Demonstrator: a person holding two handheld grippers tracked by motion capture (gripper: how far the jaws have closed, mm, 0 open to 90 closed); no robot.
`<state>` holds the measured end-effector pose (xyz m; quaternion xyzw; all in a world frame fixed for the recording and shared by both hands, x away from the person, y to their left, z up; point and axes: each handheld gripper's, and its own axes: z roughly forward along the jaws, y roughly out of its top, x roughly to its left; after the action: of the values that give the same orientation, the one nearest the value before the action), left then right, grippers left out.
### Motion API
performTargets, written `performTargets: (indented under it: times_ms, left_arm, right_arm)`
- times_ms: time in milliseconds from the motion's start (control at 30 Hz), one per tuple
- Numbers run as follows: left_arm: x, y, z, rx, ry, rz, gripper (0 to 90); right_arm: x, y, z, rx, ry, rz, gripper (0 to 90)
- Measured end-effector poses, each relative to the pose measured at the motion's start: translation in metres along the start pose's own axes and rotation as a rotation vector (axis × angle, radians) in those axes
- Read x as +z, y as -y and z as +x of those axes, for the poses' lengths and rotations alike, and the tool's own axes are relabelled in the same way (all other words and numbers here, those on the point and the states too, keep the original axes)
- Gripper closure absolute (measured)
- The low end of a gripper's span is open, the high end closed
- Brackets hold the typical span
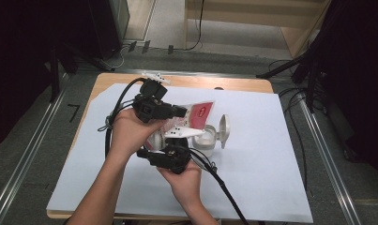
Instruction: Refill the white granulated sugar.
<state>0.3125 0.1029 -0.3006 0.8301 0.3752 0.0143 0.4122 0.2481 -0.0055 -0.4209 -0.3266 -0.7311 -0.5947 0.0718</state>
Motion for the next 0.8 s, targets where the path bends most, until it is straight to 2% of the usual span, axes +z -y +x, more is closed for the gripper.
performTargets:
  times_ms: [367,733,800]
  left_arm:
    - [-0.0003,0.0007,0.0026,-0.002,0.006,-0.008,86.2]
    - [0.0005,0.0002,0.0027,-0.007,0.015,-0.014,86.9]
    - [0.0011,0.0003,0.0025,-0.007,0.017,-0.022,86.9]
  right_arm:
    - [0.0022,-0.0004,0.0005,0.013,0.001,-0.003,60.2]
    - [0.0004,0.0012,0.005,-0.046,0.061,-0.008,61.9]
    - [-0.0003,0.0008,0.0051,-0.045,0.066,-0.007,62.2]
